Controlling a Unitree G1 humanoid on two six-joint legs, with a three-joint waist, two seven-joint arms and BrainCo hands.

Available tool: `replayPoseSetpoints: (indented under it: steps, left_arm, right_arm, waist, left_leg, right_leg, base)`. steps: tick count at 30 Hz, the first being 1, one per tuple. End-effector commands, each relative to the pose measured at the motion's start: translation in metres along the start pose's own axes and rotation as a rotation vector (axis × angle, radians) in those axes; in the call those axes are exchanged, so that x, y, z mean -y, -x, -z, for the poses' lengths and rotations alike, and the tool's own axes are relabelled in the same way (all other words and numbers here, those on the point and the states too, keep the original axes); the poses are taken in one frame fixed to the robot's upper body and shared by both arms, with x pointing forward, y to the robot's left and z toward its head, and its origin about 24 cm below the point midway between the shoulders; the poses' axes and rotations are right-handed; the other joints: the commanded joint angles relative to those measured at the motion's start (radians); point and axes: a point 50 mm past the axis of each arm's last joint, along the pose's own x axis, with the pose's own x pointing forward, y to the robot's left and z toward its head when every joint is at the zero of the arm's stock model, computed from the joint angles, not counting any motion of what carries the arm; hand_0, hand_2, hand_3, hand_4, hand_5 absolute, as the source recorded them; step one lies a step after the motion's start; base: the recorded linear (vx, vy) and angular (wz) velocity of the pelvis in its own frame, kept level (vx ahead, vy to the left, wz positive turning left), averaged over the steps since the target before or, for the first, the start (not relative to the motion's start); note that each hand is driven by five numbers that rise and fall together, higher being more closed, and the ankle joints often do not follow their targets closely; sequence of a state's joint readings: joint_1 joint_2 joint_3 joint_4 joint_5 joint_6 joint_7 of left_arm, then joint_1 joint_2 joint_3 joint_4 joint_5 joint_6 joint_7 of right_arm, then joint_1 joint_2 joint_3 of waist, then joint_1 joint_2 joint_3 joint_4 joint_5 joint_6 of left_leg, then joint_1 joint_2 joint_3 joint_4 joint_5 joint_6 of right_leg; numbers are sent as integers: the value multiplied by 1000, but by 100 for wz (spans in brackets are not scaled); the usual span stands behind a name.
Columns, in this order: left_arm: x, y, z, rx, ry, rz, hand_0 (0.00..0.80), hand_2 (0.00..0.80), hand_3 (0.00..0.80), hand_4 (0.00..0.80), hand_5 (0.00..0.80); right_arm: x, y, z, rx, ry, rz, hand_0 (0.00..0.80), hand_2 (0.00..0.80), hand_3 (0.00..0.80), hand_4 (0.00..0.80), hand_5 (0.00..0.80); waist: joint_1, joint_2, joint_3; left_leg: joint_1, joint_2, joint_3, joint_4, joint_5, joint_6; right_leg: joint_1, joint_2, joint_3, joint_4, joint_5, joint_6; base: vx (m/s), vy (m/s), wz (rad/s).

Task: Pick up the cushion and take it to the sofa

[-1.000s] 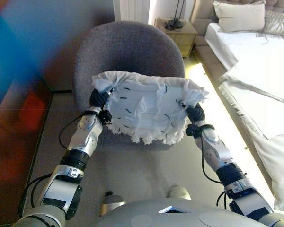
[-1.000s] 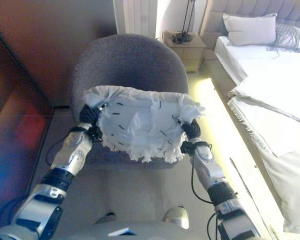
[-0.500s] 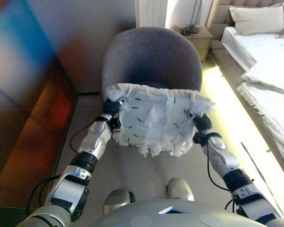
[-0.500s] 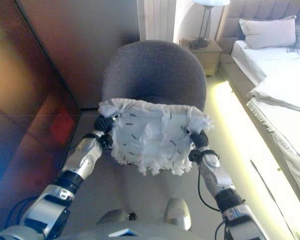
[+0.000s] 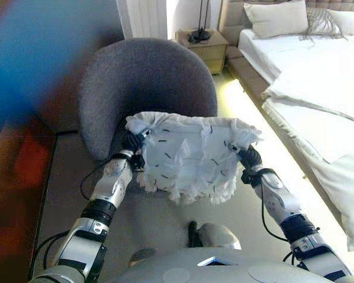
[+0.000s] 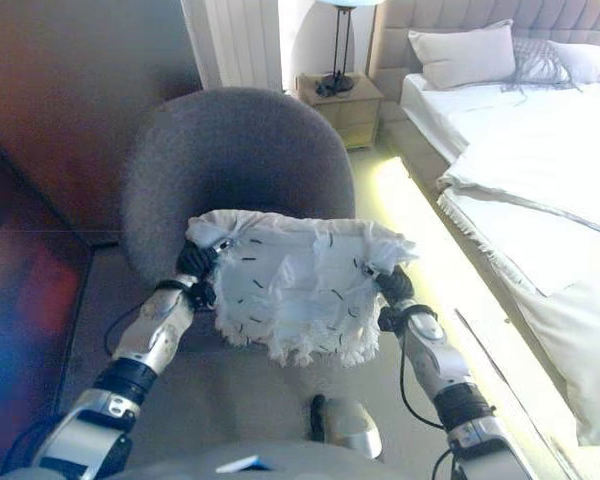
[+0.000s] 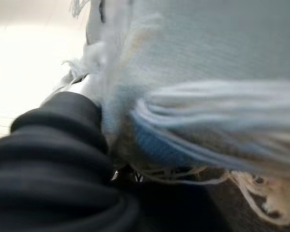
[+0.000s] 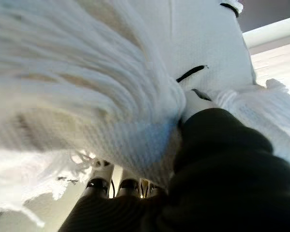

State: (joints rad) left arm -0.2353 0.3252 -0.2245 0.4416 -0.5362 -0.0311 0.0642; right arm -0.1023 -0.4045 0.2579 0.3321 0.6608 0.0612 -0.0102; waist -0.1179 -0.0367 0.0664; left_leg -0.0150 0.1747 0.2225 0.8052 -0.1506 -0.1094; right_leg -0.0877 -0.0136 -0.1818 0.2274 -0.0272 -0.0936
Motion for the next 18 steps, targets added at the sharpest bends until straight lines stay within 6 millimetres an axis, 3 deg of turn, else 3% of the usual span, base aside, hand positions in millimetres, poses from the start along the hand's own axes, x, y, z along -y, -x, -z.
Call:
replayPoseSetpoints:
  steps: [1, 3, 6, 7, 10, 12, 18]
  left_arm:
    - [0, -3, -59, 268, 54, 22, 800, 800, 800, 800, 800]
    - [-2, -2, -58, 268, 53, 16, 800, 800, 800, 800, 800]
    - [-9, -3, -59, 267, 80, 0, 800, 800, 800, 800, 800]
    - [-9, -4, -60, 267, 89, -3, 800, 800, 800, 800, 800]
    - [-7, -6, -58, 261, 104, -15, 800, 800, 800, 800, 800]
    - [-10, -6, -54, 257, 100, -26, 800, 800, 800, 800, 800]
    - [-29, -3, -46, 245, 71, -57, 800, 800, 800, 800, 800]
  right_arm:
    - [-17, -13, -45, 199, -12, -104, 800, 800, 800, 800, 800]
    - [-22, -16, -50, 211, -12, -111, 800, 800, 800, 800, 800]
    - [-34, -21, -57, 208, -5, -124, 800, 800, 800, 800, 800]
    - [-37, -21, -57, 203, 2, -128, 800, 800, 800, 800, 800]
    - [-40, -22, -52, 184, 9, -132, 800, 800, 800, 800, 800]
    - [-41, -23, -51, 171, 9, -137, 800, 800, 800, 800, 800]
    - [-45, -23, -48, 140, 5, -173, 800, 800, 800, 800, 800]
  waist:
    - [13, -56, -25]
    - [26, -68, -17]
    - [42, -55, -15]
    - [50, -45, -15]
    - [76, -32, -26]
    - [89, -28, -32]
    - [96, -1, -58]
  left_leg:
    - [-14, 16, 10, -25, 189, 13]
    - [-17, 15, 24, -140, 213, 35]
    - [-13, 24, 26, -357, 276, 19]
    - [-23, 19, 7, -479, 291, 10]
    - [-43, 12, -60, -683, 324, -8]
    - [-49, 12, -93, -754, 335, -16]
    - [-29, 2, -66, -873, 309, -21]
  right_leg:
    - [99, -47, 42, -104, 13, 109]
    - [115, -54, 48, -117, 20, 105]
    - [145, -56, 45, -102, -9, 114]
    - [165, -60, 52, -102, -20, 123]
    - [221, -68, 80, -131, -34, 147]
    - [254, -69, 102, -146, -46, 157]
    - [303, -83, 108, -164, -80, 176]
  base:
    - [292, -47, -27]
    - [214, 18, -27]
    - [265, 139, -28]
    - [284, 201, -27]
    - [297, 155, -17]
    - [256, 91, -37]
    - [253, 117, -52]
